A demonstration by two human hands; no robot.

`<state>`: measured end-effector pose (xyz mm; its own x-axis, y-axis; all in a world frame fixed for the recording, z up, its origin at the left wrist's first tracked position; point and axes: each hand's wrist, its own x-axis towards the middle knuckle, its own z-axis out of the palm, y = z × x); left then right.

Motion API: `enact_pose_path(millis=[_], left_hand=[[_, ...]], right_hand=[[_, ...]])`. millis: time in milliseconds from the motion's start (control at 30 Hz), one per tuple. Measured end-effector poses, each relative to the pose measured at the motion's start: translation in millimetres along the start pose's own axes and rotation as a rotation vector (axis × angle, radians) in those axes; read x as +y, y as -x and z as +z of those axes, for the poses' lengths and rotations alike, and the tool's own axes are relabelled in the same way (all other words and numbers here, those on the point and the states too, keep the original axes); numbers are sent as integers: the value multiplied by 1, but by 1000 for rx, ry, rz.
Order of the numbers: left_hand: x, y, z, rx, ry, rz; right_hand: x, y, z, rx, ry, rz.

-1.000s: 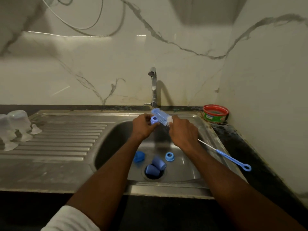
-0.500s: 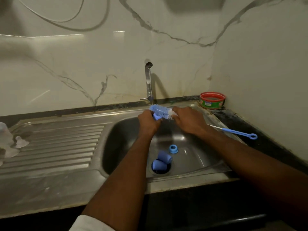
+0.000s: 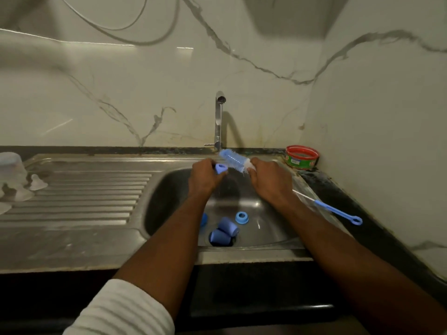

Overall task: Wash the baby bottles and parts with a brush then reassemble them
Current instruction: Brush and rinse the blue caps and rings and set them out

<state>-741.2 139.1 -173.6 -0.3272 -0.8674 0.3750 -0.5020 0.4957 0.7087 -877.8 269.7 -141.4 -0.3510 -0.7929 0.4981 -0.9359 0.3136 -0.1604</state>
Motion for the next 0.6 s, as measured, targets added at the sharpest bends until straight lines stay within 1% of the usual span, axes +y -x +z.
enact_pose_path(millis=[67, 133, 200, 233, 267, 300, 333, 367, 400, 433, 467, 500, 567, 600], left_hand=[[2, 5, -12, 17, -122, -7], [5, 4, -30, 86, -208, 123], [11, 1, -49, 174, -324, 306], [15, 0, -57, 226, -366, 370], [17, 1, -62, 281, -374, 390], [17, 2, -65, 320, -353, 379], [13, 6, -64, 305, -352, 338], [6, 11, -59, 249, -367, 300], [-2, 17, -51, 149, -435, 229], [-9, 24, -45, 30, -512, 146], [-14, 28, -43, -25, -546, 88], [-15, 29, -45, -2, -532, 61], [-16, 29, -54, 181, -426, 101], [-20, 28, -56, 218, -390, 94]], right_hand=[[-2, 0, -10, 28, -25, 11], [-5, -2, -18, 107, -7, 4], [-10, -2, -25, 196, 44, -22], [-13, -1, -27, 233, 52, -27], [-16, 0, -28, 256, 45, -30], [-18, 0, -30, 256, 35, -24], [-20, 1, -29, 231, 18, -16], [-20, 2, -27, 174, 6, -9], [-20, 2, -23, 85, 12, -8], [-19, 4, -19, -15, 52, -12], [-19, 6, -16, -91, 104, -20], [-18, 7, -15, -118, 130, -22], [-21, 6, -19, -63, 80, 5], [-22, 4, -19, -22, 50, 23]])
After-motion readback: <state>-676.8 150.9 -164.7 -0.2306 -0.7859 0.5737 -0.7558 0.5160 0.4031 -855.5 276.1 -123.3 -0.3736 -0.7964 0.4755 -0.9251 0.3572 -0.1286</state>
